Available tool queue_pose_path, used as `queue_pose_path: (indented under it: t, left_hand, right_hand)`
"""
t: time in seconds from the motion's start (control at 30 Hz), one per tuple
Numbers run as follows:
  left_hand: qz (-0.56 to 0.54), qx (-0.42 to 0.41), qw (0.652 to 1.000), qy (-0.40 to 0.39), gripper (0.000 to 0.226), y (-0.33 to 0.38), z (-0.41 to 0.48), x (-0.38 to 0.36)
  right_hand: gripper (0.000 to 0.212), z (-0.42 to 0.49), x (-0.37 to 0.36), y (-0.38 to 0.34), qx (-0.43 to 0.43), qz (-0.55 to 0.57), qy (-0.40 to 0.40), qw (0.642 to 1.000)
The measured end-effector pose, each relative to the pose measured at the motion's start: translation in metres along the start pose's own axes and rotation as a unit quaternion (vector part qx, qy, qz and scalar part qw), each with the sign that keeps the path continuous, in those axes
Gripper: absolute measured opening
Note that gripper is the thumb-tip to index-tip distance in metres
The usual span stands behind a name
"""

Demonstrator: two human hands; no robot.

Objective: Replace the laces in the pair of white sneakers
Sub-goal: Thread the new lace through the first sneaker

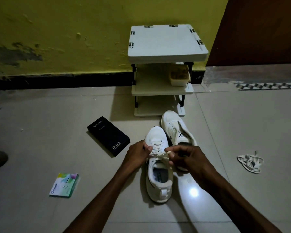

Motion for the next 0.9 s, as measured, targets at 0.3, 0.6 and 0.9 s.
queue_pose_path:
  t: [0.3, 0.6, 0.9]
  left_hand:
    - [0.038, 0.013, 0.999, 0.008, 0.031, 0.002, 0.002, 0.000]
    - [0.251, -0.030, 0.955, 0.156, 0.030, 0.015, -0.002, -0.004]
    - [0.345, -0.047, 0.920, 0.180, 0.028, 0.022, -0.005, -0.007]
  right_hand:
    - [0.032, 0.011, -0.025, -0.010, -0.023, 0.005, -0.010, 1.000]
    - [0.035, -0.004, -0.027, 0.007, 0.000, -0.070, -0.003, 0.998]
    - [0.038, -0.013, -0.026, 0.020, 0.033, -0.131, 0.036, 0.990]
Point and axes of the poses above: each hand's wrist, its own z-axis towards the middle knuckle, its own x-axis out of the back of the hand, y = z × x, the point moved 1 cm from there along z, towards the middle knuckle
